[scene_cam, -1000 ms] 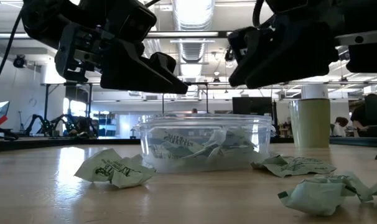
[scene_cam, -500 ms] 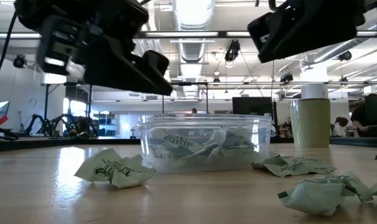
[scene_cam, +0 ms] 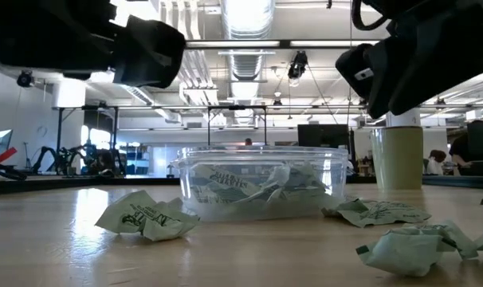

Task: Pick and place items into bin
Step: Put the Stevia packet into the transparent bin

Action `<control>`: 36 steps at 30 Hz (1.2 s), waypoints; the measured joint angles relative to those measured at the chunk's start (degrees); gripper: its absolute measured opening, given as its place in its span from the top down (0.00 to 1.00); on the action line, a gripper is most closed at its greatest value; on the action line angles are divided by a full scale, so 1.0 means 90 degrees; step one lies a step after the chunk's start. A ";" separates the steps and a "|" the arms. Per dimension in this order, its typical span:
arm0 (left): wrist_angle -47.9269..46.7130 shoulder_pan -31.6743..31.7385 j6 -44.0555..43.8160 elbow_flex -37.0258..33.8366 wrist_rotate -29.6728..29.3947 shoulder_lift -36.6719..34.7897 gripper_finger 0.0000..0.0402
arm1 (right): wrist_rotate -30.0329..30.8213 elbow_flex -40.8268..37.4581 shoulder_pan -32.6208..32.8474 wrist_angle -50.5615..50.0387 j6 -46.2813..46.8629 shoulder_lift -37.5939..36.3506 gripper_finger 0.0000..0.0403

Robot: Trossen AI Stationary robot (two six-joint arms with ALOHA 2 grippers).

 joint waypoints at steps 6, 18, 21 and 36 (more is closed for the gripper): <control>0.0633 -0.0270 -0.0159 -0.0028 -0.0265 0.0461 0.60 | 0.0000 0.0000 0.0000 0.0012 0.0096 0.0000 0.78; 0.0295 -0.0900 -0.1880 -0.0060 -0.2078 0.1213 0.60 | 0.0002 0.0000 0.0000 0.0015 0.0105 0.0000 0.81; 0.0321 -0.0961 -0.2100 -0.0060 -0.2076 0.1209 0.60 | 0.0000 0.0000 0.0000 0.0016 0.0114 0.0000 0.81; 0.1020 -0.0958 -0.2172 -0.0016 -0.2005 0.1909 0.60 | 0.0004 0.0002 0.0000 0.0041 0.0122 0.0000 0.79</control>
